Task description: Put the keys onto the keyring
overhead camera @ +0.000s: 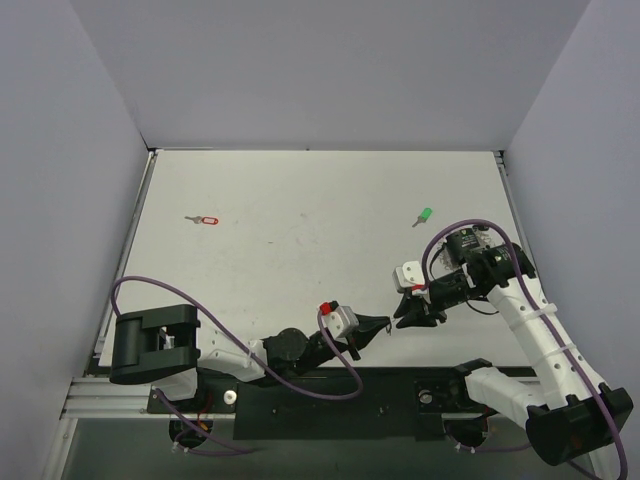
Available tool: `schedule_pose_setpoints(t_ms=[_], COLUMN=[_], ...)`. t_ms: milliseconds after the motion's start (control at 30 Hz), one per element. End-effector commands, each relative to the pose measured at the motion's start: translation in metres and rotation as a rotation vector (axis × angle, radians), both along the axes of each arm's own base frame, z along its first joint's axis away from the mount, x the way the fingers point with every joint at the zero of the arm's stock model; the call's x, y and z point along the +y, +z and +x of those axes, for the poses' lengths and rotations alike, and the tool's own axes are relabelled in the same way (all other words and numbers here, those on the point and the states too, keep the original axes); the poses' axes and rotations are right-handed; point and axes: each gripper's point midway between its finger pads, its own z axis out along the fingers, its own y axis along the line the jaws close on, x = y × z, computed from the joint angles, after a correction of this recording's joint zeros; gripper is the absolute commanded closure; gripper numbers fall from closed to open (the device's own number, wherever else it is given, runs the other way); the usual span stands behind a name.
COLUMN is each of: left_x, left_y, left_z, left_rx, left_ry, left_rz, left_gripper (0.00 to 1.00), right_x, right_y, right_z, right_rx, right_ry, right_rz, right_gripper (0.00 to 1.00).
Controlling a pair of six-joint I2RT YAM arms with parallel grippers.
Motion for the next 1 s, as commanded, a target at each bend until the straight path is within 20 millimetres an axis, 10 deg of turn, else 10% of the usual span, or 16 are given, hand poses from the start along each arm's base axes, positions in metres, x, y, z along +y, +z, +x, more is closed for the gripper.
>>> schedule_pose_setpoints(t_ms=[0,967], left_x=[0.0168,0.016], left_y=[0.082,0.0809], left_z=[-0.0017,-0.0021], left_rx=[-0.039,-0.042], left_ry=[-0.001,-0.004], left_rz=[-0.315,-0.315], left_gripper=[1.0,1.0], right_x=[0.0056,0.0082], right_y=[0.0043,-0.0057], right_z=[-0.0065,-0.0122], right_rx=[0.031,0.05], right_ry=[0.019,0.063], right_rz=[0.052,0.037], right_gripper=[0.81,0.99])
